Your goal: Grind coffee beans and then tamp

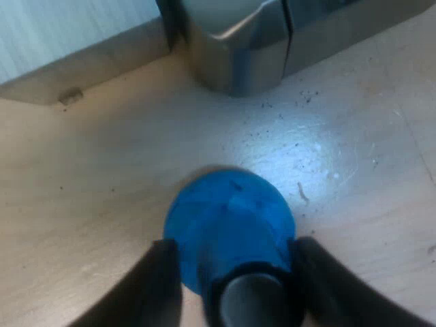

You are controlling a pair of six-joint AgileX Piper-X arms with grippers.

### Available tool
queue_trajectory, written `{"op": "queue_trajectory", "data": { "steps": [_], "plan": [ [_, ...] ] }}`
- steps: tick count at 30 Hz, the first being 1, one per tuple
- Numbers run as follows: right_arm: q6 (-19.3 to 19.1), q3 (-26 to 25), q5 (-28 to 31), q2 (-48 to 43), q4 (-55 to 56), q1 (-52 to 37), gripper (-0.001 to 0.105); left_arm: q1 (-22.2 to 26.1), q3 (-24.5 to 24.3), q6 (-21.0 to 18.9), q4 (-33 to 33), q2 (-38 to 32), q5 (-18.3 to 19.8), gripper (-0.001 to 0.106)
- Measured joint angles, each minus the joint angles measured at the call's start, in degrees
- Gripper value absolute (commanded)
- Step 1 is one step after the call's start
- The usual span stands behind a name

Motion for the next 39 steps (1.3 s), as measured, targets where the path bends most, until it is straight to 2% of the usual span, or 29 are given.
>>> {"op": "queue_trajectory", "data": {
  "steps": [6, 10, 12, 13, 14, 17, 20, 21, 22, 27, 29, 30, 33, 34, 35, 38, 39],
  "plan": [
    [0.14, -0.73, 0.15, 0.0, 0.14, 0.0, 0.07, 0.0, -1.67, 0.68, 4.16, 0.0, 0.0, 0.098],
    [0.62, -4.49, 0.82, 0.0, 4.19, 0.0, 0.07, 0.0, -5.37, 0.68, 7.03, -2.66, -2.17, 0.098],
    [0.66, -9.1, 1.75, -0.15, 9.87, 0.0, 0.07, 0.0, -8.38, 0.68, 7.47, -7.14, -3.97, 0.098],
    [0.66, -9.94, 2.06, -0.15, 11.09, 0.0, 0.07, 0.0, -9.03, 0.68, 7.51, -8.4, -4.01, 0.098],
    [0.8, -13.1, 2.73, -0.27, 15.4, 0.0, 0.07, 0.0, -10.02, 0.68, 7.51, -11.14, -4.17, 0.098],
    [0.78, -16.13, 3.48, -0.7, 18.88, 0.0, 0.07, 0.0, -12.3, 0.68, 7.51, -16.88, -4.32, 0.098],
    [1.11, -18.95, 5.18, -1.9, 23.23, 0.0, 0.07, 0.0, -12.57, 0.55, 7.51, -18.24, -4.32, 0.098],
    [3.24, -23.35, 9.82, -4.92, 31.64, -0.4, 0.07, 0.0, -13.07, 0.45, 7.51, -20.33, -4.32, 0.098],
    [3.54, -23.82, 10.12, -5.33, 32.72, -0.83, 0.07, 0.0, -14.21, -0.1, 7.61, -25.57, -4.32, 0.098],
    [5.16, -29.47, 10.66, -10.8, 48.52, -11.21, 0.07, 1.5, -17.25, -2.18, 9.16, -29.3, -3.63, 0.098],
    [5.16, -29.73, 10.52, -11.14, 49.09, -12.34, 0.07, 2.96, -18.43, -2.53, 9.35, -29.28, -2.45, 0.098],
    [5.16, -30.15, 8.21, -12.61, 52.87, -17.84, 0.07, 4.06, -19.18, -2.65, 9.46, -28.96, -1.88, 0.098],
    [4.51, -30.13, 4.3, -13.76, 55.17, -23.85, 0.07, 9.1, -20.86, -2.77, 11.89, -27.33, -0.29, 0.098],
    [4.38, -30.13, 3.83, -14.04, 55.67, -24.57, 0.07, 9.1, -21.09, -2.77, 12.01, -27.26, -0.16, 0.098],
    [4.02, -30.13, 0.9, -14.79, 56.88, -29.98, 0.07, 9.79, -21.18, -2.77, 12.18, -27.18, 0.18, 0.098],
    [2.61, -30.13, -1.55, -16.04, 58.89, -40.03, 0.07, 12.38, -22.21, -2.91, 12.76, -26.88, 0.35, 0.098],
    [-0.94, -30.13, -3.92, -17.86, 61.32, -44.29, 0.07, 12.38, -22.19, -2.91, 13.61, -27.02, 0.46, 0.098]
  ]
}}
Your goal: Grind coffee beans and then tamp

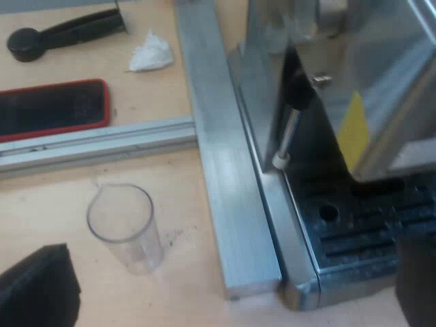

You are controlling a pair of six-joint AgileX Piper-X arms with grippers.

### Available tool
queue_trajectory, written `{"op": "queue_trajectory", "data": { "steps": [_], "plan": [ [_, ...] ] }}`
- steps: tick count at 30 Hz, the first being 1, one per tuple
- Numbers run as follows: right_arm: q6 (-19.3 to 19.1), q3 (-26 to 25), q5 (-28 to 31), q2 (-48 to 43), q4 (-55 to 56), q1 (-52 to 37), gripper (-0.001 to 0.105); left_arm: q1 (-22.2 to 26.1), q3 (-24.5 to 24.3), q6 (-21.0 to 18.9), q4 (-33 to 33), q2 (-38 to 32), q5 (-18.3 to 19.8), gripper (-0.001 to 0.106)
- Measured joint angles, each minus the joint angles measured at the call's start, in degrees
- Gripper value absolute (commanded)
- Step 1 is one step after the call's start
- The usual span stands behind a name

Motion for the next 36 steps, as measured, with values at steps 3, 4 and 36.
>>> {"op": "queue_trajectory", "data": {
  "steps": [3, 4, 36],
  "plan": [
    [-5.28, 0.0, -3.92, -4.56, 3.73, -8.19, 0.07, 0.0, 0.0, -0.13, 1.75, -0.66, -0.59, 0.098],
    [-5.71, 0.0, -3.88, -5.54, 3.97, -9.29, 0.07, 0.12, 0.0, -0.14, 1.87, -0.77, -0.78, 0.098],
    [-9.58, 11.78, -5.48, -45.11, 11.52, -23.26, 0.07, 0.09, 2.94, 1.29, 13.03, -43.21, -6.1, 0.097]
  ]
}}
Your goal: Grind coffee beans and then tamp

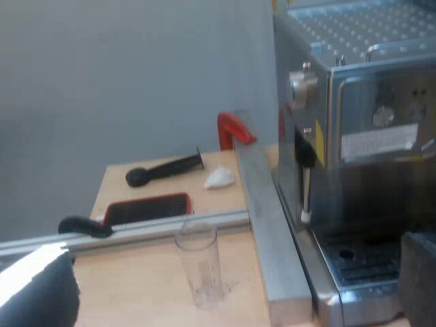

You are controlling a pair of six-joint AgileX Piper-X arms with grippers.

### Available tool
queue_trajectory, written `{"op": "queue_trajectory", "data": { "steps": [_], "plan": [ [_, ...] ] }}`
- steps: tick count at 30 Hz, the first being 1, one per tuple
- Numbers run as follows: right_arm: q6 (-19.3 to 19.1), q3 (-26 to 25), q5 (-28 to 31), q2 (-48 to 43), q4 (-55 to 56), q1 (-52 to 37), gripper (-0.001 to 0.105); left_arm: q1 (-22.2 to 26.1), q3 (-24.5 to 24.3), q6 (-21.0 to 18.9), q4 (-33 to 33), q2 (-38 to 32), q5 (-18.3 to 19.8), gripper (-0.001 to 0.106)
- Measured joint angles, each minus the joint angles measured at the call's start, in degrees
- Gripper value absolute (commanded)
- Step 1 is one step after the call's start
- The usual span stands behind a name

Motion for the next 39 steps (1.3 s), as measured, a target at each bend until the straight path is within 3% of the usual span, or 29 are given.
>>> {"op": "queue_trajectory", "data": {
  "steps": [8, 9, 11, 15, 18, 23, 29, 32, 39],
  "plan": [
    [0.0, 0.75, -0.3, 0.0, -1.24, 0.0, 0.07, 0.0, 1.09, 0.0, 2.24, -0.01, 0.0, 0.097],
    [0.0, 0.79, -0.3, 0.0, -1.44, 0.0, 0.07, 0.0, 1.26, 0.12, 7.06, -0.01, -0.35, 0.097],
    [0.0, 0.99, -0.3, 0.0, -2.18, 0.0, 0.07, 0.06, 1.4, 0.12, 8.34, -0.01, -0.87, 0.097],
    [0.8, 4.78, -0.3, 0.0, -8.6, 0.0, 0.07, 0.06, 7.47, -1.21, 2.47, 0.1, -3.25, 0.097],
    [1.0, 7.78, -0.1, 0.0, -11.28, 0.0, 0.07, 0.06, 13.04, -2.76, -5.82, 0.02, -3.4, 0.097],
    [1.18, 12.21, 0.54, 0.0, -11.48, 0.0, 0.07, 0.06, 19.25, -3.66, -12.27, 0.17, -3.4, 0.097],
    [1.18, 16.74, 1.82, 0.0, -11.9, 0.0, 0.07, 0.06, 22.07, -3.63, -13.45, 0.17, -3.4, 0.097],
    [1.18, 18.79, 1.85, 0.09, -11.74, 0.0, 0.07, 0.06, 26.22, -3.76, -13.92, 0.17, -2.47, 0.097],
    [1.18, 20.04, 1.99, 0.09, -11.94, 0.0, 0.07, 0.06, 27.11, -3.76, -14.2, 0.17, -0.8, 0.097]
  ]
}}
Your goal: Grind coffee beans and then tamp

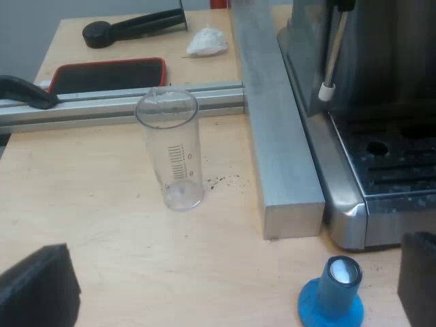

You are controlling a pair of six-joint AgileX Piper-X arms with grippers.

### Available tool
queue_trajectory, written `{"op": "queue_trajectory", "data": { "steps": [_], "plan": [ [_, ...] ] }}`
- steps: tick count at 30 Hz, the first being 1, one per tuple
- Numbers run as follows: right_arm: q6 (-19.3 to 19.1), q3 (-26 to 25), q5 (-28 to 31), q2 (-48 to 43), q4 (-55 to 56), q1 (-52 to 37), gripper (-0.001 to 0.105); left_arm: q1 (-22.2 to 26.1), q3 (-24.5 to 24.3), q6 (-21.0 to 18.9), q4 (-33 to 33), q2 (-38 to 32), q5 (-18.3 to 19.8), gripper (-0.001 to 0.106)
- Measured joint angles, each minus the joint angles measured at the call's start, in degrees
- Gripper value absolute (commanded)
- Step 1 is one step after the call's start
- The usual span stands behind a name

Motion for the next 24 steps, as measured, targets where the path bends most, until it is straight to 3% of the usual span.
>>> {"op": "queue_trajectory", "data": {
  "steps": [24],
  "plan": [
    [0.0, 0.0, 0.0, 0.0, 0.0, 0.0, 0.07, -1.56, 0.16, 0.56, -0.62, 0.0, 1.68, 0.097]
  ]
}}
